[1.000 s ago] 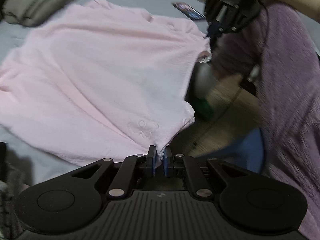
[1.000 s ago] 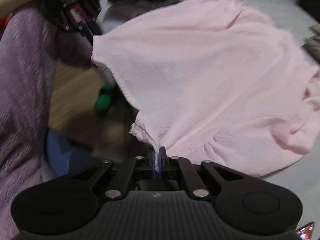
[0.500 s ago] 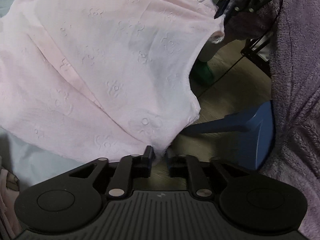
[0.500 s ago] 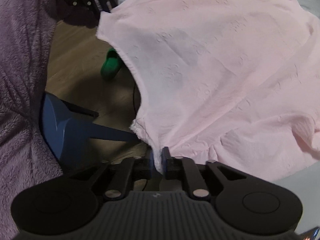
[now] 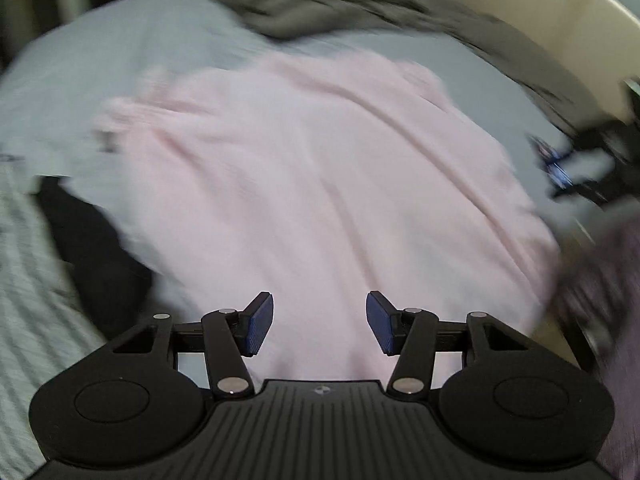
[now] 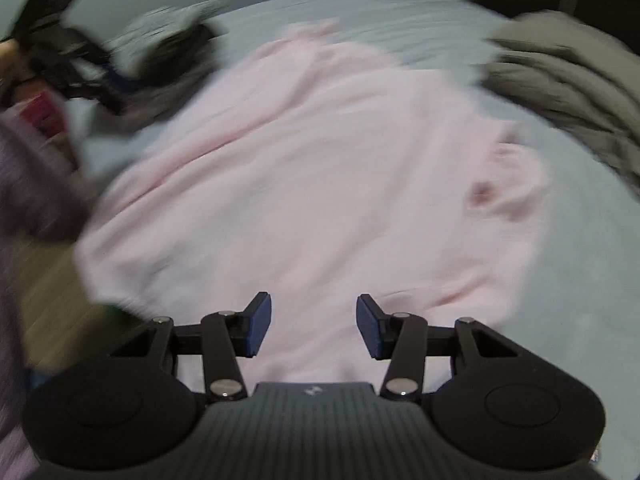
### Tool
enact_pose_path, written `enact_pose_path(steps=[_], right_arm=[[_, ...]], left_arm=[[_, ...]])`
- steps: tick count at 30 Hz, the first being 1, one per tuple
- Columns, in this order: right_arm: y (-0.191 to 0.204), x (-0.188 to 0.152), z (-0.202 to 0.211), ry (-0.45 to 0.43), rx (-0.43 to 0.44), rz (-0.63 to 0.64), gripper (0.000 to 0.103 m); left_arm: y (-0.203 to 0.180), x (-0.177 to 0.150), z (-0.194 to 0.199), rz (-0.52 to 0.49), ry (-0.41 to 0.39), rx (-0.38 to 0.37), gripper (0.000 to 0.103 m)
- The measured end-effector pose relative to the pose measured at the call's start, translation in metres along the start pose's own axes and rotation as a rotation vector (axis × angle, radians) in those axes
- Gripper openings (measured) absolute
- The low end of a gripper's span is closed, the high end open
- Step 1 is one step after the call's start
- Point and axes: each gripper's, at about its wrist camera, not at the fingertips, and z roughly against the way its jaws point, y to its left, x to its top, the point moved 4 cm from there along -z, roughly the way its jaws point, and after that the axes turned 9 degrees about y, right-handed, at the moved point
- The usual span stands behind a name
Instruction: Fold clothes
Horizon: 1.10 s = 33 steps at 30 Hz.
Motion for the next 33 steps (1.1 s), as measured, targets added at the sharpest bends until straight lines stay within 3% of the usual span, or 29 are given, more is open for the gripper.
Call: enact_pose_path(steps=[7,10,15,21,25,28,29,30,31,32,33], right_arm=[[-0.094,0.027,-0.004,-0.087,-0.165,-0.348,0.051],[-0.125,0.041,-0.016,-0.126,-0.219,-0.42,0.053],[-0.162,0.076,-0.049,-0.146,-0.239,-0.459,0.064],[-0.188,0.116,-0.099,-0.128,-0.267,-0.413,0.066],[-0.205,0.128,-0.132,-0.111,-0.236,-0.43,0.066],[-0.207,0.133,-0.152,-0.091,-0.199,-0.422,0.066],[-0.206,0.135,-0.158,-0.081,-0.187,-0.413,0.064],[-0.205,0.136,-0.164,-0.068,-0.172,-0.408,0.051],[-0.204,0.136,-0.168,-0.05,-0.159,-0.409,0.04],[-0.203,0.136,-0.173,-0.027,-0.145,-0.416,0.019],[-0.202,0.135,-0.175,-0.012,-0.139,-0.42,0.011]], left_arm=[[0.065,0.059,0.0,0.264,-0.116,0.175,0.058],[0.09,0.08,-0.014,0.35,-0.134,0.185,0.063],[0.134,0.104,-0.043,0.445,-0.113,0.186,0.065],[0.175,0.124,-0.081,0.56,-0.09,0.17,0.066],[0.196,0.13,-0.107,0.621,-0.062,0.184,0.066],[0.203,0.129,-0.126,0.664,-0.028,0.136,0.066],[0.203,0.129,-0.13,0.662,-0.017,0.127,0.064],[0.202,0.129,-0.135,0.659,-0.007,0.118,0.061],[0.201,0.129,-0.138,0.655,0.0,0.115,0.046],[0.2,0.129,-0.14,0.648,0.006,0.119,0.028],[0.199,0.129,-0.14,0.64,0.006,0.124,0.021]])
